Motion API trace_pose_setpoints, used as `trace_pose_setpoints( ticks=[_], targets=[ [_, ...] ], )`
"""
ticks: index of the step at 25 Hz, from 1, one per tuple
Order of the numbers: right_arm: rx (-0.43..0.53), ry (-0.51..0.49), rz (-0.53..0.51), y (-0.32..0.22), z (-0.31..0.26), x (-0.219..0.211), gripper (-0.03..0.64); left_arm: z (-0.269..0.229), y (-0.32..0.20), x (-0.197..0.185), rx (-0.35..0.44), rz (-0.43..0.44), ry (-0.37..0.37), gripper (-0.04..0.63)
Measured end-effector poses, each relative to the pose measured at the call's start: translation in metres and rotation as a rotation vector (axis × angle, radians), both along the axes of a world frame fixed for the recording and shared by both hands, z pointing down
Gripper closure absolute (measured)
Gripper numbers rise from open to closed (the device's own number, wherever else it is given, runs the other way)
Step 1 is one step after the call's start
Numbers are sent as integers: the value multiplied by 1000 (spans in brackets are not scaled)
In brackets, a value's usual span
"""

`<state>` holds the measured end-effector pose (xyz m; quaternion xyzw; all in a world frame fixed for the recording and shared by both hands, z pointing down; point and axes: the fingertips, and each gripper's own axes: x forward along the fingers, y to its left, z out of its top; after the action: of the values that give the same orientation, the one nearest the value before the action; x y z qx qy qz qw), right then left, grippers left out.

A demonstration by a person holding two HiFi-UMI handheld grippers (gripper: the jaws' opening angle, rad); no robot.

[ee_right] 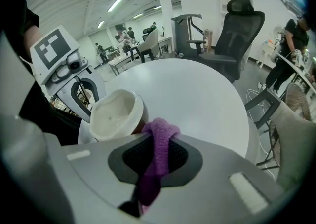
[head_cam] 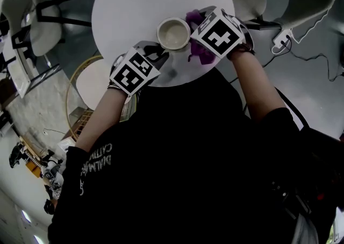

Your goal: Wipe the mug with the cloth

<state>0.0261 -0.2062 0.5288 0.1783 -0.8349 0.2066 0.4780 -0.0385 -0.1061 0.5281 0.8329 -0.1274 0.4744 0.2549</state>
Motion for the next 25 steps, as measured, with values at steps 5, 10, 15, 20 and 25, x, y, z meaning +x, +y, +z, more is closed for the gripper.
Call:
trace_pose_setpoints(
  ticks=[5, 10, 15, 20, 25],
  targets=[
    [-1, -15, 26, -5, -2, -3, 583, -1, 0, 0, 0, -5, -2, 528],
    [-6, -27, 54, -10, 0, -4, 583, 1, 0, 3, -7, -24, -4, 528],
    [-11, -32, 59, -16, 1, -7, 584, 2, -5, 0, -12, -30, -19, 529],
    [-10, -30, 52, -19, 0, -10, 584, 1, -6, -1, -25, -30, -30, 529],
    [-15, -43, 62, -22, 0, -14, 584, 0, -6, -2, -28, -28, -36, 529]
  ],
)
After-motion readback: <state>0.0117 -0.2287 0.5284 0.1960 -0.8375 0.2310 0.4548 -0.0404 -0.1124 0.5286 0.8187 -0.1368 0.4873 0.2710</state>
